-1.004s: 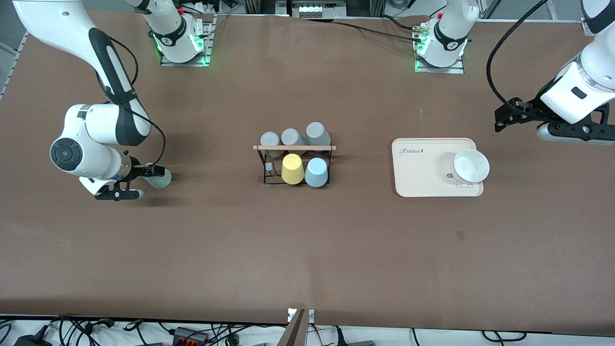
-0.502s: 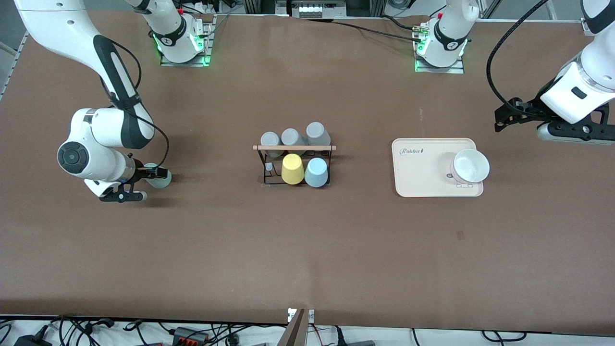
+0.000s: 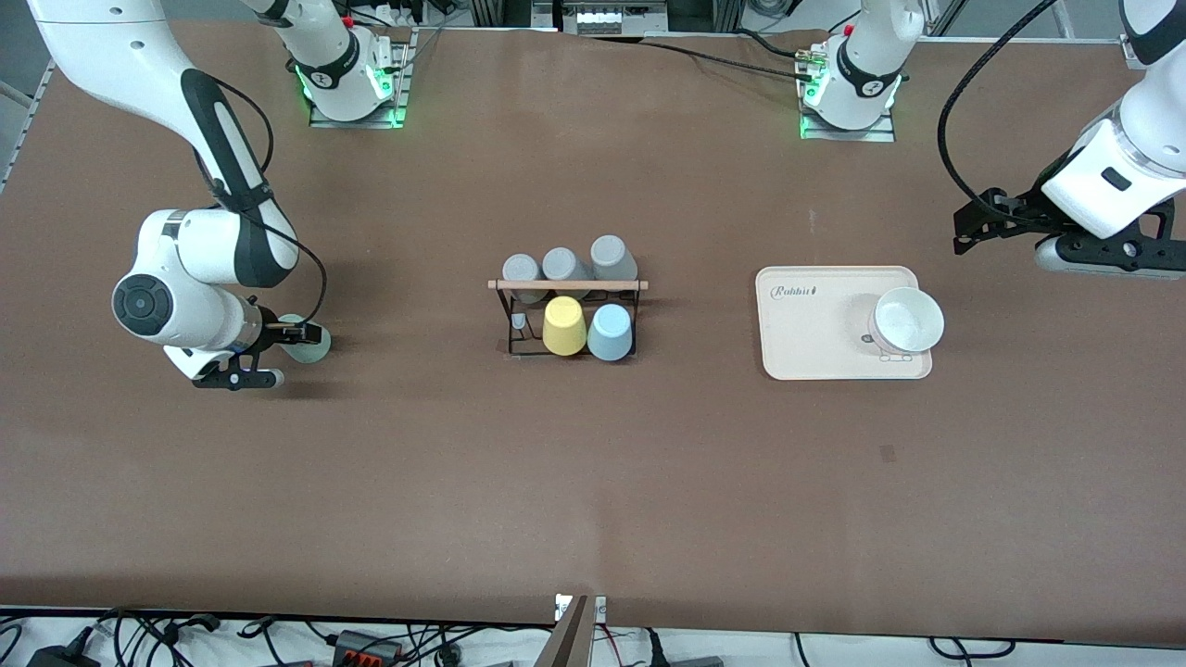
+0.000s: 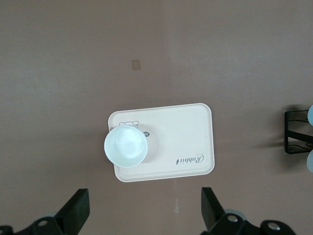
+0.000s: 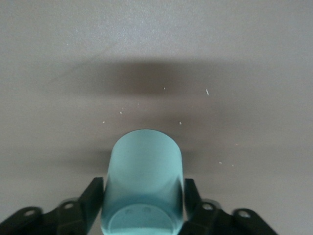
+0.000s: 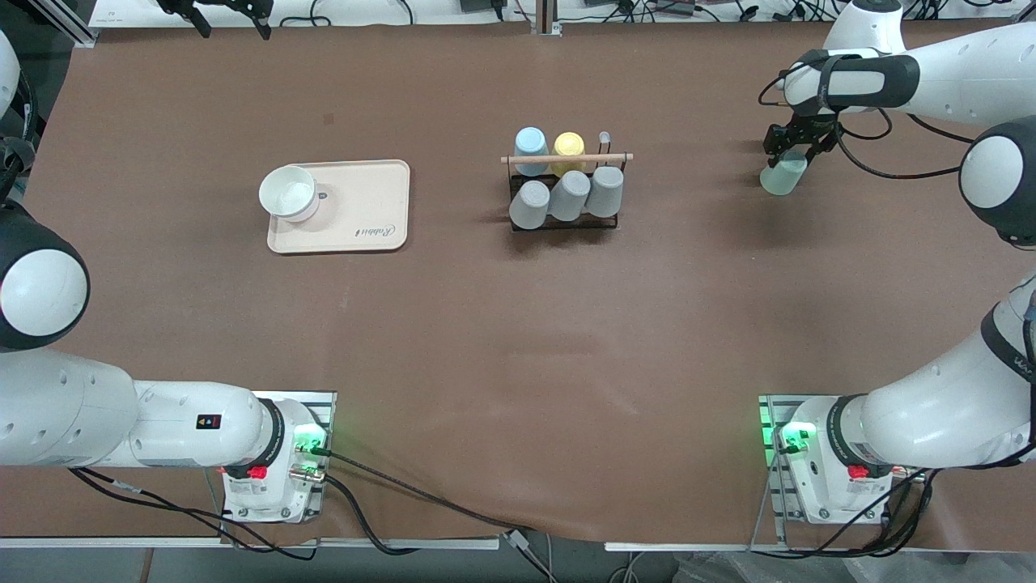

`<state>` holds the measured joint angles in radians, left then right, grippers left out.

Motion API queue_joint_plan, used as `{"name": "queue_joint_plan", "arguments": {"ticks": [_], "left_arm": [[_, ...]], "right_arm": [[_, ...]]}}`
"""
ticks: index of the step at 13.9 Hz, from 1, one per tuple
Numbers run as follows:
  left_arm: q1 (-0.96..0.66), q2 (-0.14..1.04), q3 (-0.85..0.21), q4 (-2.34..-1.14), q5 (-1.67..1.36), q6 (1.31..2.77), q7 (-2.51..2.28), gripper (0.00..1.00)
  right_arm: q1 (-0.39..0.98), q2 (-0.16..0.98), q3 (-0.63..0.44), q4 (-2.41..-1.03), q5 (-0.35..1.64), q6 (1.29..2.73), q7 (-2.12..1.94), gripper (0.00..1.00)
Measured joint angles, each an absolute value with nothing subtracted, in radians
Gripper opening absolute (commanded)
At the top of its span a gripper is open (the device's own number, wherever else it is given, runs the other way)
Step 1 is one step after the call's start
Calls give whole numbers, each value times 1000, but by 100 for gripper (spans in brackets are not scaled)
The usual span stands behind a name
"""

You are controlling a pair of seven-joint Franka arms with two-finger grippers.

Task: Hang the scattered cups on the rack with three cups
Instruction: 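Grasp the pale teal cup with the right gripper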

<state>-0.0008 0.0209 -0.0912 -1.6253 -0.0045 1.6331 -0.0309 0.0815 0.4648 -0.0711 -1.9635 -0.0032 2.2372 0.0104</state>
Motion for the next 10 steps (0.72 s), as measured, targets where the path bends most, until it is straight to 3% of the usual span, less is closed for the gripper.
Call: {"name": "queue_joint_plan", "arguments": {"ticks": [3,6,10], "left_arm": [[-1,21,-91,-1625,-5,1633,-31,100],[-1,21,-91,-1625,-5,1633,-31,100],[-1,21,-91,-1625,-5,1633,-31,100]], "right_arm": [[81,464,-71,-1964,-3,2225,12,22],[82,459,-71,-1940,-3,2198,12,21],[127,431,-66,-1750,-3,1985,12,22]]}}
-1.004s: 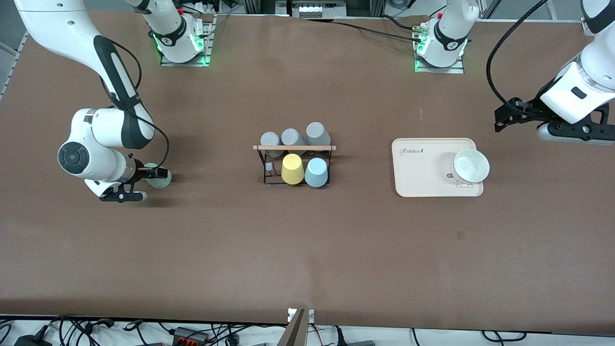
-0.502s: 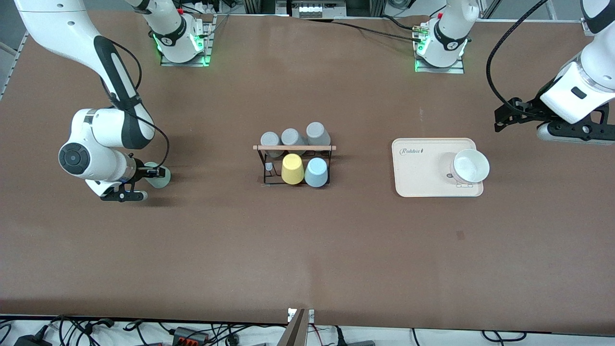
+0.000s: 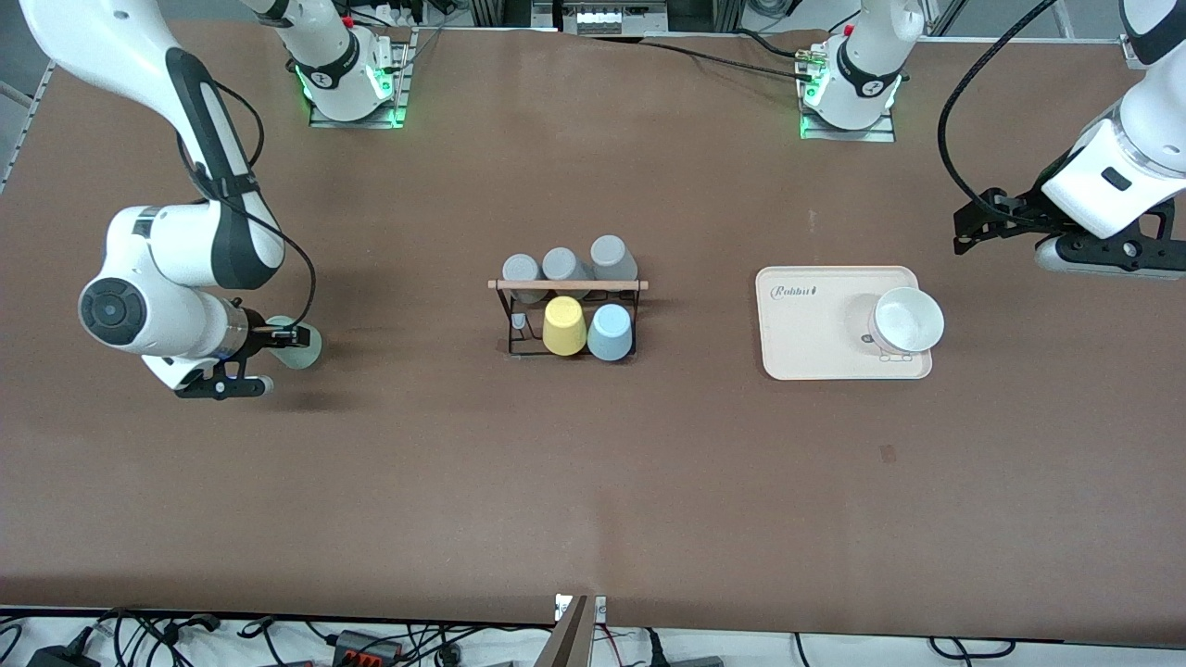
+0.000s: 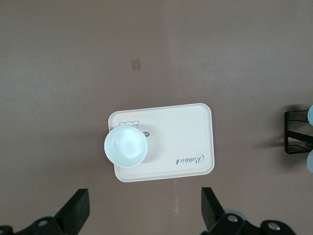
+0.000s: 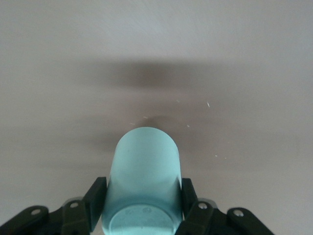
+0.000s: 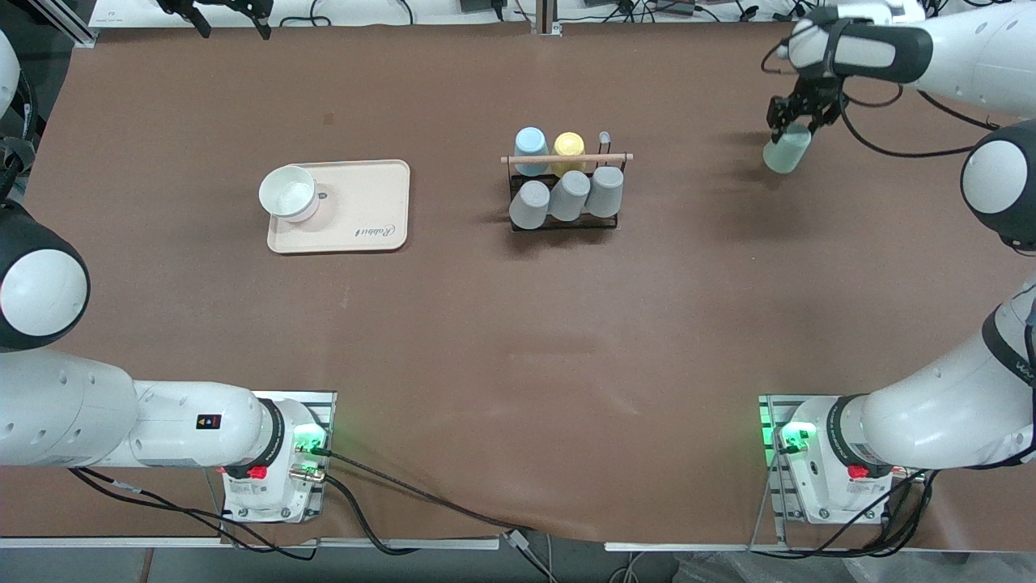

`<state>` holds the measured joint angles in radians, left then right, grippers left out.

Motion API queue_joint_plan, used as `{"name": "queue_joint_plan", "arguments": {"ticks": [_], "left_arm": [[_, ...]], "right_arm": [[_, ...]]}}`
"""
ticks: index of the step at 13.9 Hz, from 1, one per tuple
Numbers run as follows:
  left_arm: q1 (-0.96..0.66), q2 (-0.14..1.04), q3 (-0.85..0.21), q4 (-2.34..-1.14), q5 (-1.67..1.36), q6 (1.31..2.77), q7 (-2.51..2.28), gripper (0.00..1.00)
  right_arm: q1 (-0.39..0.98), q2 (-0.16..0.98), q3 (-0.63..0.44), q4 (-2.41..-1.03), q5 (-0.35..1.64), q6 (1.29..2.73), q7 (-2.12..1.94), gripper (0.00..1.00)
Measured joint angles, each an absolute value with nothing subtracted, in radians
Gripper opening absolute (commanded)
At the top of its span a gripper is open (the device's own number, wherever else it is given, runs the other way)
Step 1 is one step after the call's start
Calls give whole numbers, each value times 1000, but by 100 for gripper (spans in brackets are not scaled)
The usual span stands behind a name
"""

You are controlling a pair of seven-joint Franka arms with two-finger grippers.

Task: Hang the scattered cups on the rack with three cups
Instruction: 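Carry the pale teal cup with the right gripper to the rack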

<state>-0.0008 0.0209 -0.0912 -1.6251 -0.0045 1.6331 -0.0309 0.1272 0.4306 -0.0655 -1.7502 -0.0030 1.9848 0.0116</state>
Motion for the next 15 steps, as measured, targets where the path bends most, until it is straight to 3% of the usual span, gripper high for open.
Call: {"name": "queue_joint_plan", "arguments": {"ticks": [4,15], "left_arm": [[-1,21,-91,-1625,-5,1633,-31,100],[1,21,-91,-1625,-5,1633,-31,100]], "right_arm": [[234,424,-63,-1534,8,1789,38,22],[463,480,-61,-1416,115,1775,230,21]]}}
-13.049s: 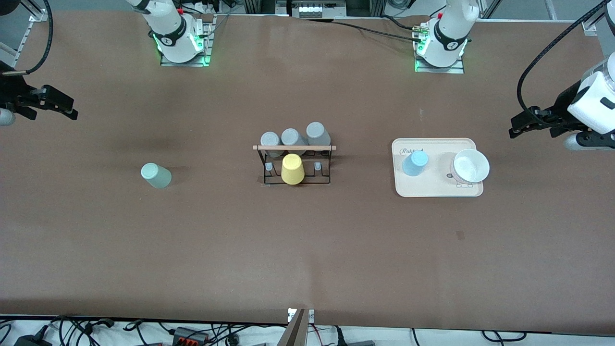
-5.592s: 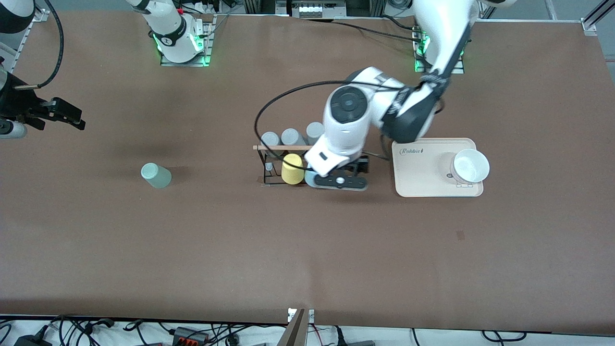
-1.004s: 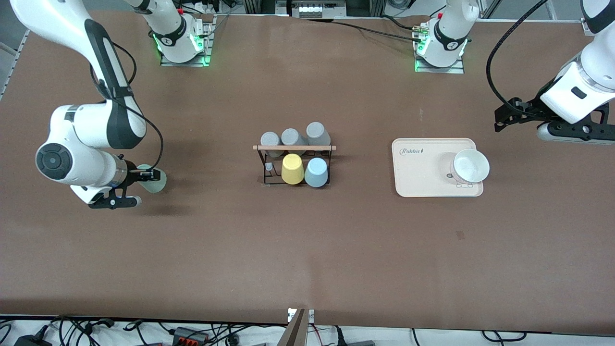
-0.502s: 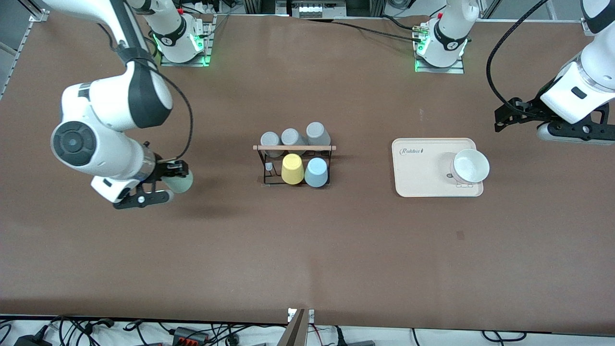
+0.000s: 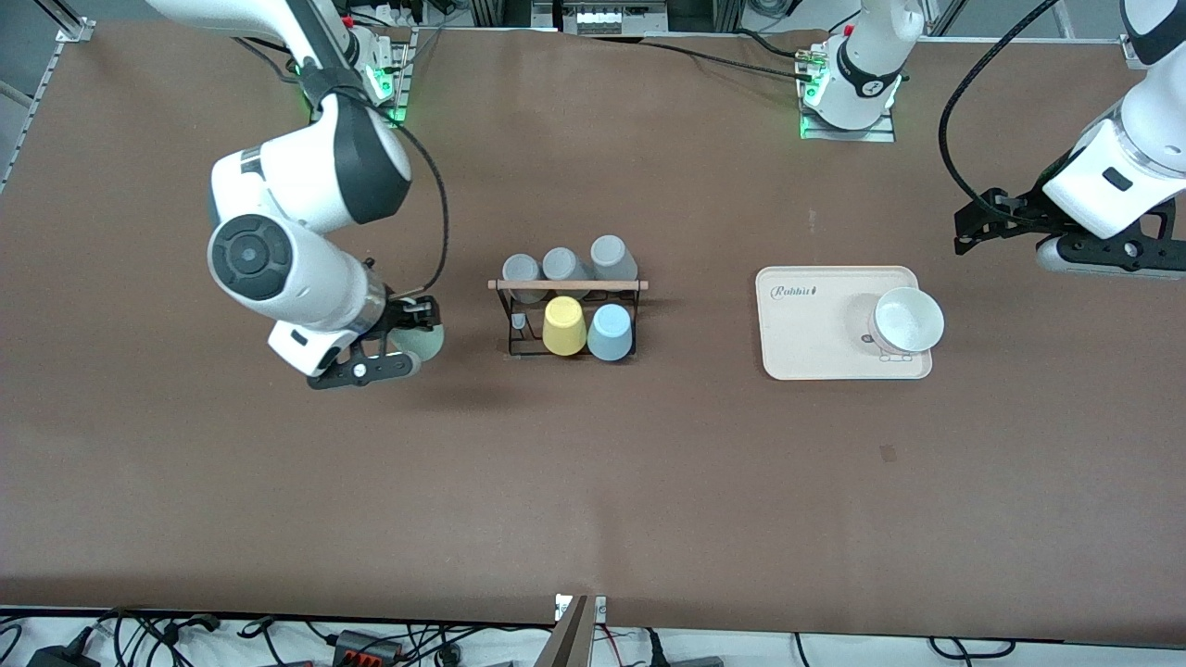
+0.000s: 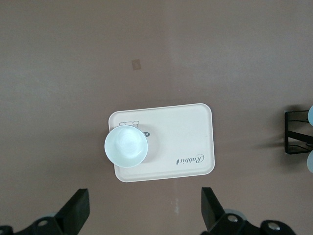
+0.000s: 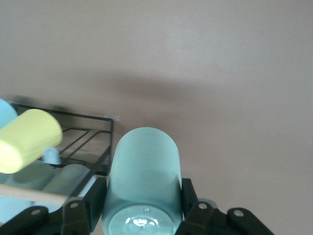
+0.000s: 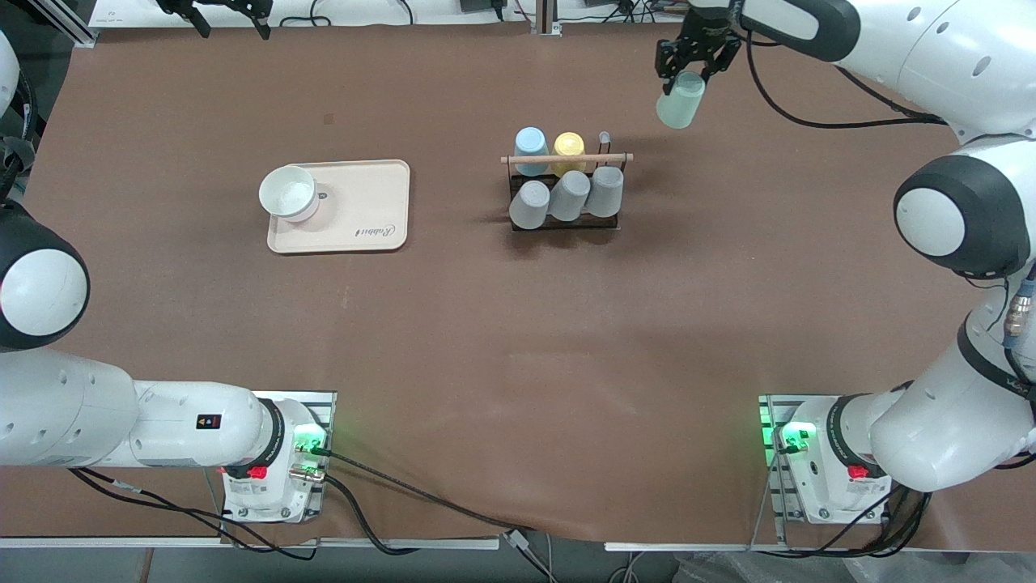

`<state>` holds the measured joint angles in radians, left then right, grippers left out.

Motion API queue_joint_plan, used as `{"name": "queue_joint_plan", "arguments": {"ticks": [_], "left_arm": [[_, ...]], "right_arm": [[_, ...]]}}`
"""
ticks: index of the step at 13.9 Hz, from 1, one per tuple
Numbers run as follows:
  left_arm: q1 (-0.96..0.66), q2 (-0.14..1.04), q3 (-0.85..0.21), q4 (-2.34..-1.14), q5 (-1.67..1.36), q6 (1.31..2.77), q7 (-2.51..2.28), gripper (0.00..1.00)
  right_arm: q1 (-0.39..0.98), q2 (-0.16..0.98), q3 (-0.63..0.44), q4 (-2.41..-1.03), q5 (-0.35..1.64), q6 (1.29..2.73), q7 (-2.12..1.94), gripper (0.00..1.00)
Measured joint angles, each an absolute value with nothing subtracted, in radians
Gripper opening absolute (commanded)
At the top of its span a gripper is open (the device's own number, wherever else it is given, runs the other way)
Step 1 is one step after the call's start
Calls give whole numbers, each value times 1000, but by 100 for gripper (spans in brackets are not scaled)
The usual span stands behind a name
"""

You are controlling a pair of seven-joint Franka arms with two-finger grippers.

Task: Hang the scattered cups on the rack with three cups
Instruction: 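Carry the pale teal cup with the right gripper to the rack, then hang the pale teal cup on the rack peg beside the yellow cup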

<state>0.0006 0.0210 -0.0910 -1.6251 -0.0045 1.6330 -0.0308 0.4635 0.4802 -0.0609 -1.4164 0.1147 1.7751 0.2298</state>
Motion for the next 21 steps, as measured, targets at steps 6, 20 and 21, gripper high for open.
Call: {"name": "queue_joint_plan", "arguments": {"ticks": [6,20,21], "left_arm": [[2,21,-91,-1625,-5,1632,-31,100],[2,21,-91,-1625,-5,1631,-31,100],[2,21,-91,-1625,-5,1631,-31,100]], "right_arm": [[569,537,-61,-1348,117,1777,411,21],[635,627,-61,-1306,117,1795,487,21],[635,631,-61,-1306,117,1796,487,21]]}}
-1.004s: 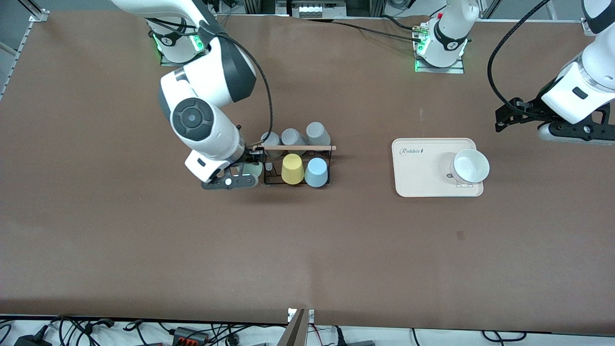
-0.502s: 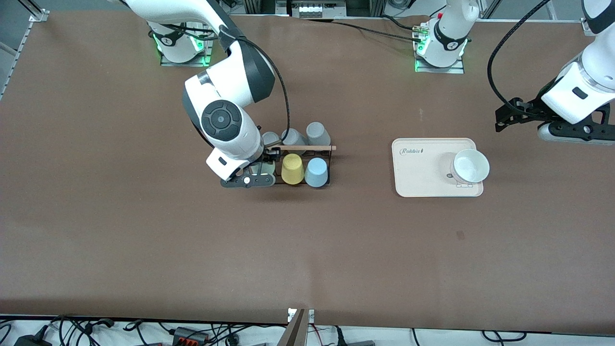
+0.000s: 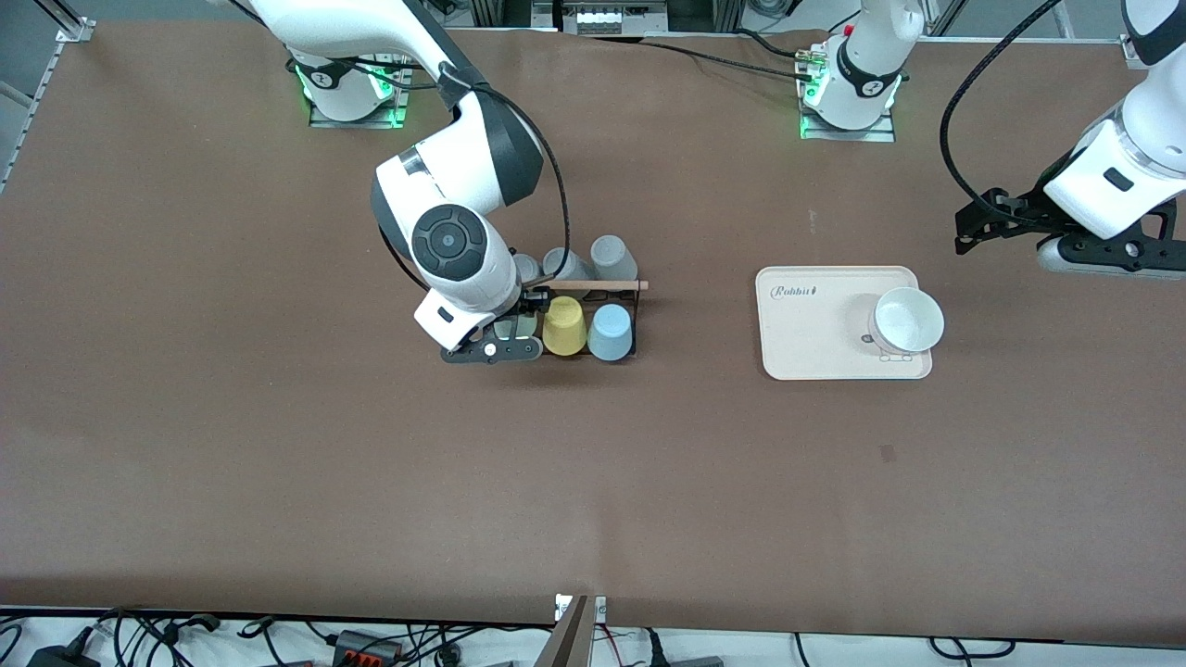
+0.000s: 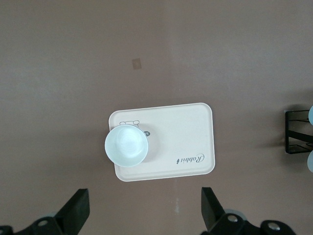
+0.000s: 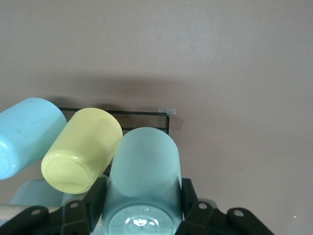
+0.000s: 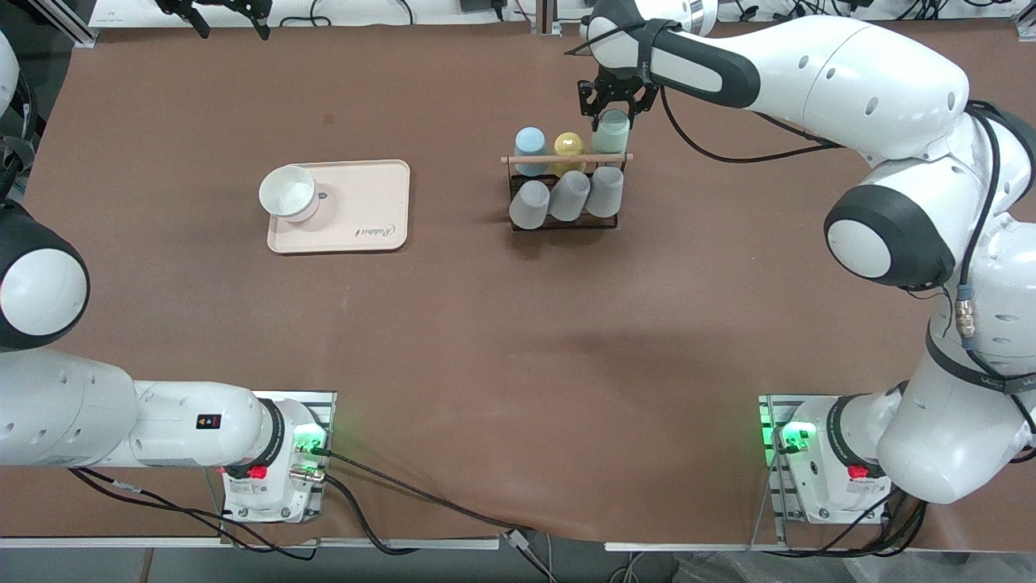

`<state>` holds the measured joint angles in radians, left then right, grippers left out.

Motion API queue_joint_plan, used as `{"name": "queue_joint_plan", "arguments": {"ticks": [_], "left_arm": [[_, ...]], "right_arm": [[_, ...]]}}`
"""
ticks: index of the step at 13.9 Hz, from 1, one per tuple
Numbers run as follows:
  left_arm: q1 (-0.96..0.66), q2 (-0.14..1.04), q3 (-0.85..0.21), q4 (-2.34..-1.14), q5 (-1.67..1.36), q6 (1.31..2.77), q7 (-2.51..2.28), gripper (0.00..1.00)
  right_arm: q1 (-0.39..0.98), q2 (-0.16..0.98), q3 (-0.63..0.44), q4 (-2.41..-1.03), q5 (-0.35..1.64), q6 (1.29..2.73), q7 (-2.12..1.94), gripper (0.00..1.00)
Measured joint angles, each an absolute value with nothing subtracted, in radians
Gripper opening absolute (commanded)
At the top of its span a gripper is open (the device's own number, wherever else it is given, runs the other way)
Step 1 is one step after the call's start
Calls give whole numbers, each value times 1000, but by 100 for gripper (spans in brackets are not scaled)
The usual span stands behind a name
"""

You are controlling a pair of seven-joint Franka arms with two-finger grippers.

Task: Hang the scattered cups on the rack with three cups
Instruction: 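Hang the pale teal cup on the rack peg beside the yellow cup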

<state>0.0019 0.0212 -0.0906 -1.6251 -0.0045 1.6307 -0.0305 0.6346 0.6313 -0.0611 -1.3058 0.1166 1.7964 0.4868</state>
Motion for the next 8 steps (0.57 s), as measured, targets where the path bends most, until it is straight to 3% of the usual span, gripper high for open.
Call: {"name": "queue_joint_plan", "arguments": {"ticks": [8], "left_arm": [[2,21,-90,-1625,-5,1631,-30,100]], "right_arm": [[635,687,-61,-1305,131,1839,490,21]]}}
